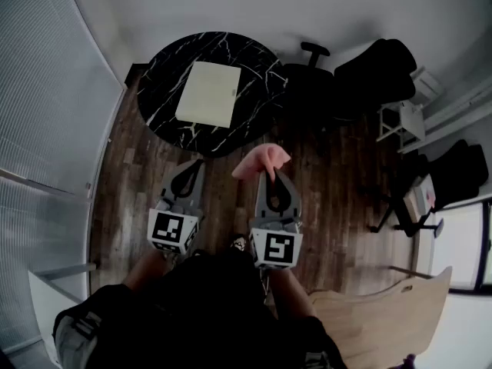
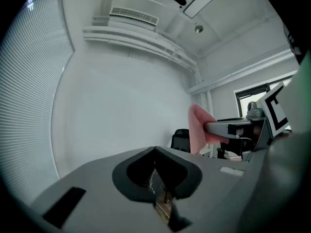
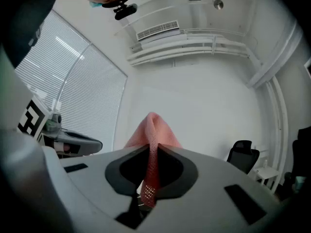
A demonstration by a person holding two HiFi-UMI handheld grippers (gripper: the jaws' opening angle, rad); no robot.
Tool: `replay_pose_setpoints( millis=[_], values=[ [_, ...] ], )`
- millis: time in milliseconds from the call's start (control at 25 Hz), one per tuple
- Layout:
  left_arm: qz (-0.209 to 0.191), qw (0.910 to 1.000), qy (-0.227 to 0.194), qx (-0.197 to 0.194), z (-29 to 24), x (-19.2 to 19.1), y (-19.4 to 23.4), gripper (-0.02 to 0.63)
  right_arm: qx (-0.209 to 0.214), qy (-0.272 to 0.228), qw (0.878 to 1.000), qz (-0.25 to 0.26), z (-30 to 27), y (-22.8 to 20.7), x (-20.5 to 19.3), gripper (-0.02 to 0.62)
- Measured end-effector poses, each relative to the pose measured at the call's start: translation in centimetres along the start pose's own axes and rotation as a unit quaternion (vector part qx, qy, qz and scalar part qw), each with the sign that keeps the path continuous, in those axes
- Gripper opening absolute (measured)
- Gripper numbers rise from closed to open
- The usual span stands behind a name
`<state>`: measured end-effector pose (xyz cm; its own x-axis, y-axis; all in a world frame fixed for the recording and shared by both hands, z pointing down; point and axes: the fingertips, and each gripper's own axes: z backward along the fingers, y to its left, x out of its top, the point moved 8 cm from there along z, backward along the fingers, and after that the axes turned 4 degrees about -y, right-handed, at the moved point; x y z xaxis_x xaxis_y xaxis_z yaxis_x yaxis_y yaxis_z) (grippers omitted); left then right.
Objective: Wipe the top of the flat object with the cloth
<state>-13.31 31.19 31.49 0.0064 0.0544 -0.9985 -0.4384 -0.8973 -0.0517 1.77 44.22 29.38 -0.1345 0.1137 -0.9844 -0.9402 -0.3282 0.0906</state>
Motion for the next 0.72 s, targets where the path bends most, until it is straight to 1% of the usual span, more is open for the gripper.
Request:
replay_pose_setpoints(
  millis=[120,280,440,560,720],
  values=[
    [-0.001,0.9998,0.021,0.004,-0.6,-0.4,-1.2,0.0,0.008,0.009,1.0,-0.016,0.2,-1.6,-0.5,0.017],
    [-0.003,0.9996,0.029,0.004,-1.9,-0.6,-2.9,0.0,0.026,0.007,0.999,-0.047,0.0,-3.5,-1.5,0.017],
    [-0.006,0.9989,0.043,0.019,-2.4,-2.1,-4.1,0.0,0.047,0.016,0.998,-0.045,-0.6,-4.8,-3.6,0.017],
    [0.001,0.9972,0.07,0.026,-2.6,-3.1,-4.2,0.0,0.06,0.028,0.996,-0.053,-1.0,-4.8,-4.7,0.018],
    [0.001,0.9964,0.081,0.026,-4.7,-3.1,-3.2,0.0,0.063,0.034,0.996,-0.061,-3.0,-5.3,-5.3,0.018]
  ],
)
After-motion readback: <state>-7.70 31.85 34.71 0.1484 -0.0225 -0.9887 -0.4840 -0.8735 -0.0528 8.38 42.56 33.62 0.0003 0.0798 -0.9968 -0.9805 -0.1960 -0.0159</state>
